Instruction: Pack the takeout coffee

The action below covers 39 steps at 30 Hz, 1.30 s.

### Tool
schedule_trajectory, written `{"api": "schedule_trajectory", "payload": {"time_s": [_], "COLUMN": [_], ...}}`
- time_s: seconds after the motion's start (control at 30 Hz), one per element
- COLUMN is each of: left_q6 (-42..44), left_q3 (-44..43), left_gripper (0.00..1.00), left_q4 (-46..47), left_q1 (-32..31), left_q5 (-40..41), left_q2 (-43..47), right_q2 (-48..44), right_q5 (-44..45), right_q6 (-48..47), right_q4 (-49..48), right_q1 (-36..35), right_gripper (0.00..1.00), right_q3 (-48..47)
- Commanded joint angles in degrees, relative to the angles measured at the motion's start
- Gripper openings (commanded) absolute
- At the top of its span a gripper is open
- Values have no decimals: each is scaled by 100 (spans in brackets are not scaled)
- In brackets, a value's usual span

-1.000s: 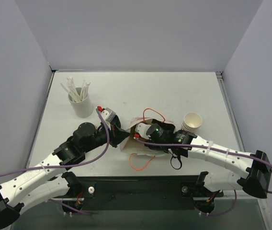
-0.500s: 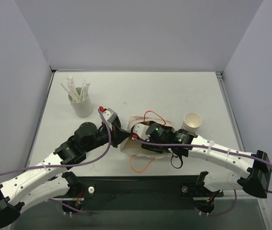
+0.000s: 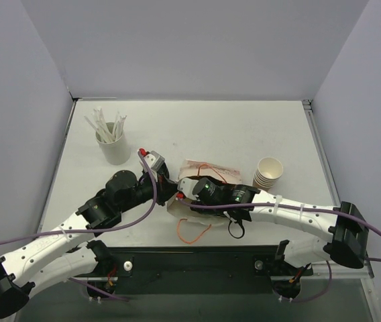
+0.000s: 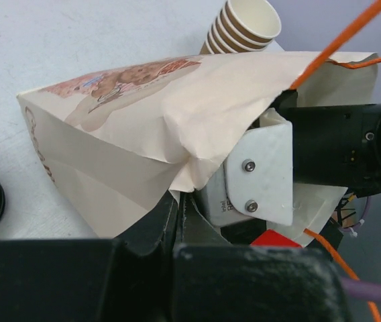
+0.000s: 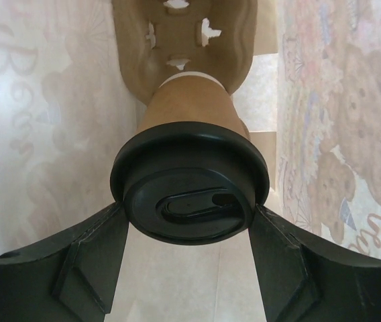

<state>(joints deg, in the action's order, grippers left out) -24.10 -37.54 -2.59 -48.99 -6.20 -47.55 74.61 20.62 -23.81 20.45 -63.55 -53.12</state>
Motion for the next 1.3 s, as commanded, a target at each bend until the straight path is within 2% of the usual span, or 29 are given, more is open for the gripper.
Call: {"api": "schedule_trajectory", "payload": {"time_s": [0.0, 0.47, 0.87, 1.0, 1.1, 1.13, 1.27], "left_q6": [-139, -148, -69, -8, 2, 28, -95], "left_q3": [-192, -245, -438, -596, -789, -868, -1158], "left_gripper": [0, 0, 0, 20, 30, 37, 47], "left_q4": [22, -128, -321, -601, -1057, -1172, -1919], "left_q1": [-23, -31, -31, -23, -23, -14, 4], "left_q5": [-136, -119, 48, 285, 670, 768, 1190], "left_q2": [-70, -70, -167, -228, -202, -176, -70], "right_q2": [405, 687, 511, 467, 484, 484, 441], "right_q5": [627, 2094, 2095, 2051, 2007, 2007, 1990], "right_q6": [52, 158, 219, 280, 342, 386, 456], "right_q4": [-234, -559, -568, -568, -559, -551, -550], "right_q1": [-52, -35, -44, -44, -52, -52, -35], "right_gripper": [33, 33, 33, 33, 33, 33, 33], "right_q3": [83, 259, 223, 180, 110, 83, 30]}}
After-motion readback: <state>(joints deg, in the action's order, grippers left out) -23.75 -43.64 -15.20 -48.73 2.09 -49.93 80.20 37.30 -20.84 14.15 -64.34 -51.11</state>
